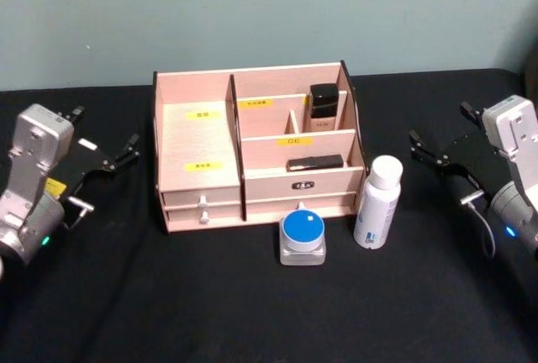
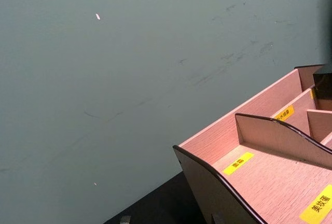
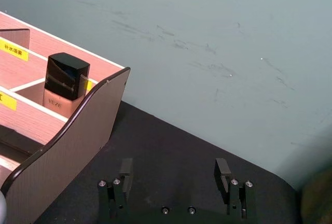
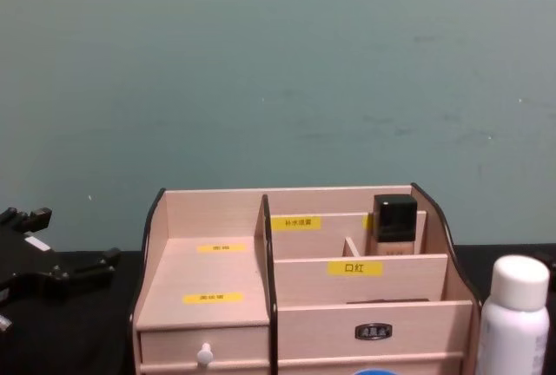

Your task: Pick up the facial cleanser and watermelon frost from the table and place them into the tiered storage box.

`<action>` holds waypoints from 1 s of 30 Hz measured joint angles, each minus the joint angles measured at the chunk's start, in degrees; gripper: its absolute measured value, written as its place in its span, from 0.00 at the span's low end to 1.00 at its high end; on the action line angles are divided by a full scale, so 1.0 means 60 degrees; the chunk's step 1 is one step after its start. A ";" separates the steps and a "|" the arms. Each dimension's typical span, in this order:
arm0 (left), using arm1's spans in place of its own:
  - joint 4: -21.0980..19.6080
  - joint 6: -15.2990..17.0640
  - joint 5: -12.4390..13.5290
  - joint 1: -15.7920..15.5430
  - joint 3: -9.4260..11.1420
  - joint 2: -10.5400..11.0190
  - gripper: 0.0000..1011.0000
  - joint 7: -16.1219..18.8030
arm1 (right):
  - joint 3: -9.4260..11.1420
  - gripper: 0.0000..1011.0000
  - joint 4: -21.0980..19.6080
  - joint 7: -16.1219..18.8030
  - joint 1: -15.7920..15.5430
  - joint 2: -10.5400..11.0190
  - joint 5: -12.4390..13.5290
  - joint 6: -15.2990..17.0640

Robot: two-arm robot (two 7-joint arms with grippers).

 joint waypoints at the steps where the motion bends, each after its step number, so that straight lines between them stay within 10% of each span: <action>1: 0.0000 0.0000 0.0000 0.0000 0.0000 0.0000 1.00 0.0000 | 0.0000 0.99 0.0000 0.0000 0.0000 0.0000 0.0000 0.0000; 30: 0.0000 0.0000 0.0000 0.0000 0.0000 0.0000 1.00 0.0000 | 0.0000 0.99 0.0000 0.0000 0.0001 -0.0001 0.0001 0.0000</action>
